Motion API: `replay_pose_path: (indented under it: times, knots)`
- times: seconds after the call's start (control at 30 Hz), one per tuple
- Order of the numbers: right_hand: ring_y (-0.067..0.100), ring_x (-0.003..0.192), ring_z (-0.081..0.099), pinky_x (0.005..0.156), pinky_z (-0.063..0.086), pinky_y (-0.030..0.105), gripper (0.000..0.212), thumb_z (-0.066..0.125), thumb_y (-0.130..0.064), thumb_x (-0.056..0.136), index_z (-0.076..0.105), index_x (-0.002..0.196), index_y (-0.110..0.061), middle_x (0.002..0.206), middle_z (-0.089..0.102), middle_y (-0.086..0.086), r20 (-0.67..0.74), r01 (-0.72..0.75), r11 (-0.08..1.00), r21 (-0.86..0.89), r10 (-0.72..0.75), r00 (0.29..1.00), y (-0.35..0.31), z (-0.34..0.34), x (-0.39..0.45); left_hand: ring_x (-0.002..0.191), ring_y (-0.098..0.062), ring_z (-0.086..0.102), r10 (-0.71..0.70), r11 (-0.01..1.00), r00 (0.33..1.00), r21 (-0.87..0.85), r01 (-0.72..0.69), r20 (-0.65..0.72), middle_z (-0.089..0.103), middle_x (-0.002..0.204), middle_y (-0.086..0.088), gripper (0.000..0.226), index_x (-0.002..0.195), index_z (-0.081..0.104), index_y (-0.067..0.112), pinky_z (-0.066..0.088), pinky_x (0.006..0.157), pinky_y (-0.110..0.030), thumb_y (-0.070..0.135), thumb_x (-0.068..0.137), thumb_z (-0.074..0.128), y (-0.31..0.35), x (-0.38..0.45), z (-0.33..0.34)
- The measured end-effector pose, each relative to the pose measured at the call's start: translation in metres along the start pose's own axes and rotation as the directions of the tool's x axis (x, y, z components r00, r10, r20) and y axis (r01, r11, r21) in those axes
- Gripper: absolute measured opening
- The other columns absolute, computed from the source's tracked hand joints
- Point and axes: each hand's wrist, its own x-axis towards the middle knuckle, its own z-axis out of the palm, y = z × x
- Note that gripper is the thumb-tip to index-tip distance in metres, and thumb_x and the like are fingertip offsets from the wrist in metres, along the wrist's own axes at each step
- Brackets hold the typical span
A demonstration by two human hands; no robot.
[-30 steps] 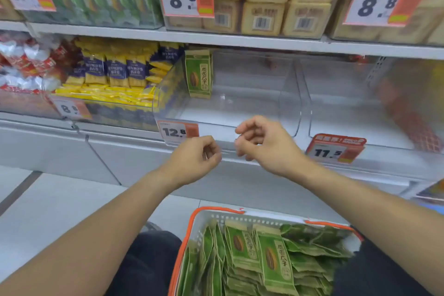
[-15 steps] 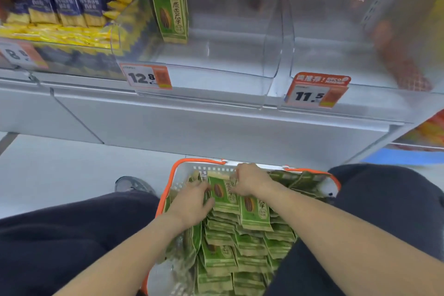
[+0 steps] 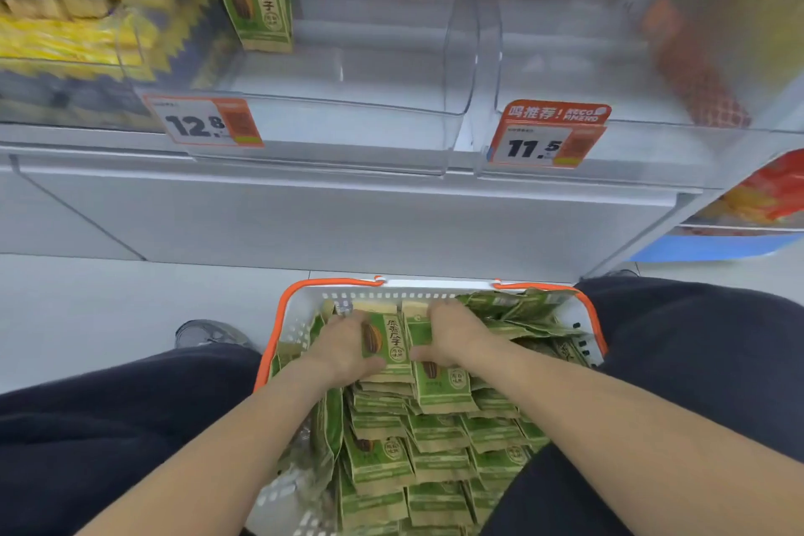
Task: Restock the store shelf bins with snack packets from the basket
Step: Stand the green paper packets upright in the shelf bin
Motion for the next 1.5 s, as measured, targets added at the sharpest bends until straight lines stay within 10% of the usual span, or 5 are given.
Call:
replay_pose_path:
  times: [0.4, 0.7, 0.97, 1.23, 1.5]
  knots:
    - [0.032, 0.138, 0.042, 0.111, 0.04, 0.038, 0.121, 0.087, -0.045, 0.069, 0.014, 0.154, 0.0, 0.152, 0.04, 0.015, 0.185, -0.101, 0.988, 0.114, 0.079, 0.98, -0.01, -0.007, -0.01, 0.104, -0.017, 0.06, -0.083, 0.98, 0.996, -0.181, 0.086, 0.027, 0.061, 0.115, 0.004, 0.07, 0.124, 0.037, 0.025, 0.053, 0.088, -0.028, 0.012, 0.074, 0.084, -0.01, -0.015, -0.014]
    - [0.028, 0.121, 0.058, 0.092, 0.048, 0.029, 0.06, 0.072, -0.038, 0.09, 0.05, 0.135, -0.005, 0.132, 0.058, 0.011, 0.011, 0.045, 0.985, 0.168, -0.047, 0.999, -0.023, -0.05, -0.002, 0.093, -0.025, 0.071, -0.229, 0.782, 0.963, -0.563, 0.269, 0.142, 0.074, 0.098, -0.011, 0.028, 0.106, 0.058, 0.008, 0.058, 0.082, -0.039, -0.005, 0.084, 0.07, -0.021, -0.022, -0.04]
    - [0.021, 0.092, 0.073, 0.089, 0.058, 0.045, 0.025, 0.08, -0.023, 0.084, 0.068, 0.104, -0.013, 0.103, 0.076, 0.006, -0.181, 0.288, 0.653, 0.701, -0.227, 0.957, -0.029, -0.096, -0.018, 0.104, -0.044, 0.067, 0.117, 0.642, 0.991, -0.766, -0.027, 0.064, 0.069, 0.114, -0.023, 0.042, 0.122, 0.046, 0.002, 0.048, 0.092, -0.066, -0.014, 0.087, 0.062, 0.004, -0.05, -0.084]
    - [-0.007, 0.102, 0.051, 0.081, 0.04, 0.008, 0.022, 0.076, -0.044, 0.082, 0.061, 0.098, -0.041, 0.108, 0.048, -0.014, -0.572, 0.591, 0.594, 0.545, -0.252, 0.781, -0.031, -0.116, -0.078, 0.118, -0.049, 0.058, 0.426, 0.722, 0.884, -0.662, -0.203, 0.193, 0.06, 0.128, -0.028, 0.065, 0.141, 0.035, 0.017, 0.044, 0.104, -0.058, -0.011, 0.089, 0.061, 0.03, -0.074, -0.176]
    - [0.016, 0.112, 0.064, 0.092, 0.055, 0.047, 0.051, 0.066, -0.076, 0.067, 0.058, 0.109, -0.047, 0.124, 0.062, -0.008, -0.65, 0.64, 0.379, 0.668, -0.121, 0.75, -0.036, -0.112, -0.07, 0.105, -0.045, 0.061, 0.5, 0.658, 0.842, -0.721, -0.217, 0.202, 0.062, 0.121, -0.028, 0.06, 0.126, 0.033, 0.01, 0.054, 0.088, -0.046, -0.012, 0.079, 0.063, 0.045, -0.066, -0.197]
